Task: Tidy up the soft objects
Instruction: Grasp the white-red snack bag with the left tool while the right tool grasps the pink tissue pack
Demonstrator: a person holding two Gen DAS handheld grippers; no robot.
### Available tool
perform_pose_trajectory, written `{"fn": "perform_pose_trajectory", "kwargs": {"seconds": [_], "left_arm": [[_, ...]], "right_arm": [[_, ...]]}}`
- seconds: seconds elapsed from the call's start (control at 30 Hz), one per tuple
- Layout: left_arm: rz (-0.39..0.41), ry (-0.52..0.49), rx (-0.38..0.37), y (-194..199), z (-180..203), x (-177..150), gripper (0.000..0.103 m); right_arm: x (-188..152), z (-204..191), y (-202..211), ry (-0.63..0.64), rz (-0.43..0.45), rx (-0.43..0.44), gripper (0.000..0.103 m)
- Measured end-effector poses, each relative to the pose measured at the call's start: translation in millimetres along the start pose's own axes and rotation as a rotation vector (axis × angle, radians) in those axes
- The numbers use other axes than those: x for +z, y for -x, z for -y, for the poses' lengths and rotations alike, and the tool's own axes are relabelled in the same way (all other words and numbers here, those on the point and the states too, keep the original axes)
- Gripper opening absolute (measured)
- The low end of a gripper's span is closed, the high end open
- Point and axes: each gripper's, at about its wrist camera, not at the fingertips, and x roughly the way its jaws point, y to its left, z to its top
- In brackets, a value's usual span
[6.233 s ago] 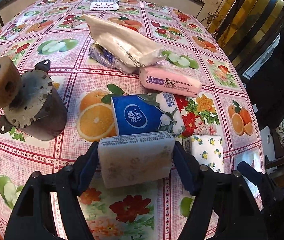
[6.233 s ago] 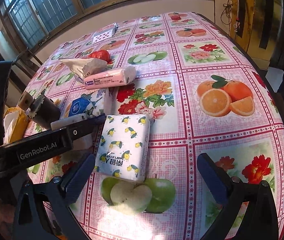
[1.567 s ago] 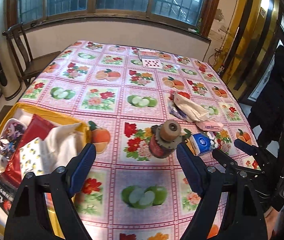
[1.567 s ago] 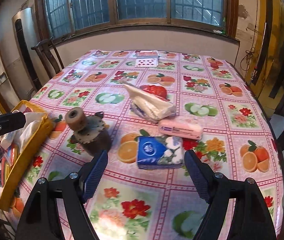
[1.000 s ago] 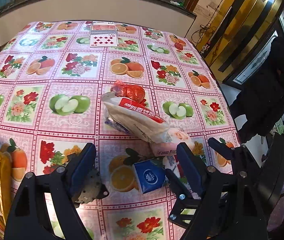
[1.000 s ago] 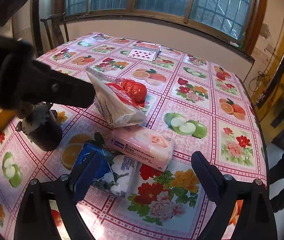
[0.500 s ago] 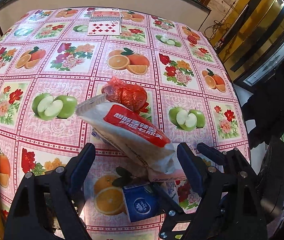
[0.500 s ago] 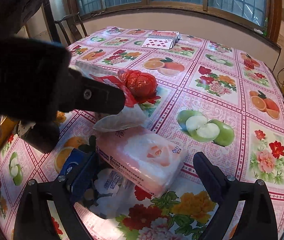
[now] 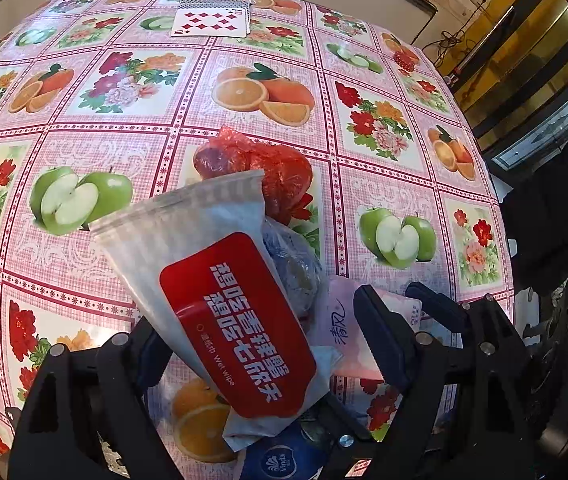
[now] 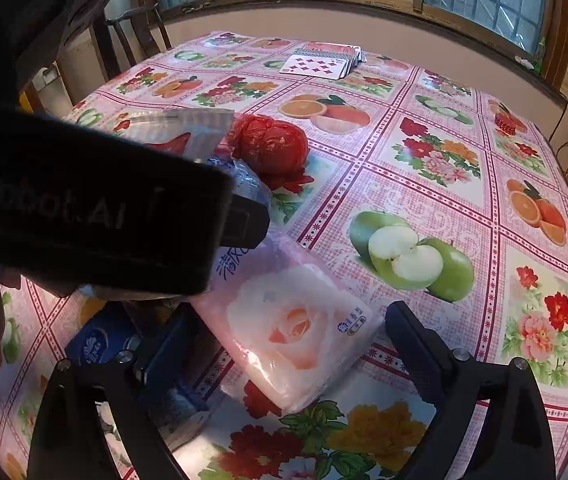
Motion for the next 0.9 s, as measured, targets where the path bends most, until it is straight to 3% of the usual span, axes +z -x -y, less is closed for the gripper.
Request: {"fn": "perform_pose_trajectory", "kwargs": {"seconds": [0.1, 0.17, 0.23, 0.27, 0.53, 0.9], "left_arm": [[0.001, -0.002, -0.016, -0.7, -2.1, 0.3, 0.082], [0.009, -0.006, -0.014, 0.0, -2.1, -0.2, 0.076], [0.008, -0.012, -0.011, 0.2, -2.4, -0.8, 0.054], [0.001, -0.014, -0.012, -0.1, -2.9, -0.8, 0.049], [0.019, -0.045, -0.022, 10.1, 0.5, -5.9, 0.041], [0.091, -0.09, -0.098, 75.0, 5.1, -20.5, 0.041]], "right_arm": [[3.9, 8.0, -0.4, -0.023, -0.007, -0.008, 0.087], [6.6, 13.1, 0.7, -0.029, -0.015, -0.011, 0.076], [6.3, 16.8, 3.3, -0.031, -0.028, -0.01, 0.072], [5.0, 18.0, 4.3, -0.03, -0.03, -0.011, 0.071], [-14.4, 28.6, 21.9, -0.127, 0.025, -0.016, 0.065], [-20.2, 19.4, 94.8, -0.241, 0.147, -0.025, 0.065]]}}
